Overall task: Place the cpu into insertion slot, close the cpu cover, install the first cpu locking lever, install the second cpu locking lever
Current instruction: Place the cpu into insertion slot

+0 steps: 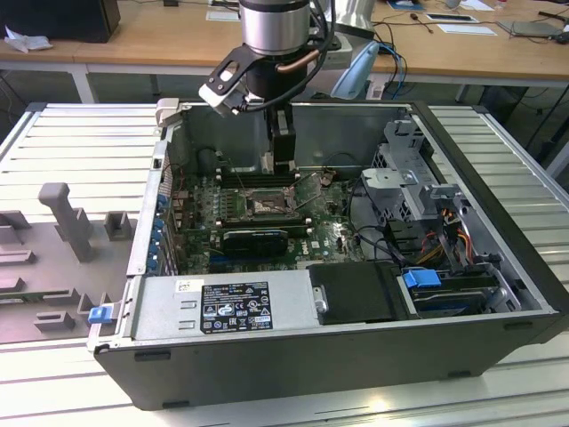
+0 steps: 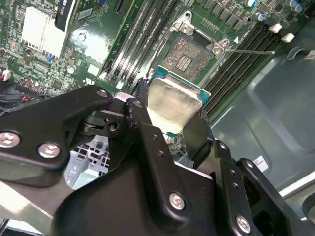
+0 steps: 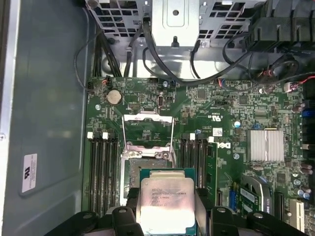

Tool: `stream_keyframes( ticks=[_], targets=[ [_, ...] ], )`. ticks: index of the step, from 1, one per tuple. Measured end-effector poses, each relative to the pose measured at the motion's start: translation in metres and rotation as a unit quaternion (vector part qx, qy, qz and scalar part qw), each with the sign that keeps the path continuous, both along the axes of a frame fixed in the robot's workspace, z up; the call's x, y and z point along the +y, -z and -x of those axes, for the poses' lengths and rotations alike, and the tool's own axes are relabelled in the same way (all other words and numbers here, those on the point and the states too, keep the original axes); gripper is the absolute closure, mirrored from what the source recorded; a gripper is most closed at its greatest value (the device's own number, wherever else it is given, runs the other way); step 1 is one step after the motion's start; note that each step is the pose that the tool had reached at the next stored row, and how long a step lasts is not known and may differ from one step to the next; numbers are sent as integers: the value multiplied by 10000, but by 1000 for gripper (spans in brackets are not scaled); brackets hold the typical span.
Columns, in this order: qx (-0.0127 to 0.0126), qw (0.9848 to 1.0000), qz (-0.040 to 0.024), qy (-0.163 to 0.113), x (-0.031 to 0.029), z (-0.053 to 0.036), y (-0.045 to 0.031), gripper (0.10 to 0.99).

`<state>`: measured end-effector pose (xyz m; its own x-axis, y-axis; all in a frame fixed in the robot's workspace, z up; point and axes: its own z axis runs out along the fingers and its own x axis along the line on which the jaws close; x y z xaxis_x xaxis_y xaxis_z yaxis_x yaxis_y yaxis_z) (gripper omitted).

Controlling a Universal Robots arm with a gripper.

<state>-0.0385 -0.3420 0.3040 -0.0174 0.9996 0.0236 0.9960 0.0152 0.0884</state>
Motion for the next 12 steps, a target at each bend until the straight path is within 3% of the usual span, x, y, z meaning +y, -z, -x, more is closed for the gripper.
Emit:
stream_keyframes(
  ticks=[9, 12],
  targets=[
    [0, 10000, 0, 0, 0, 5, 210, 557],
    [0, 10000, 0, -1, 0, 6, 247, 557]
  ],
)
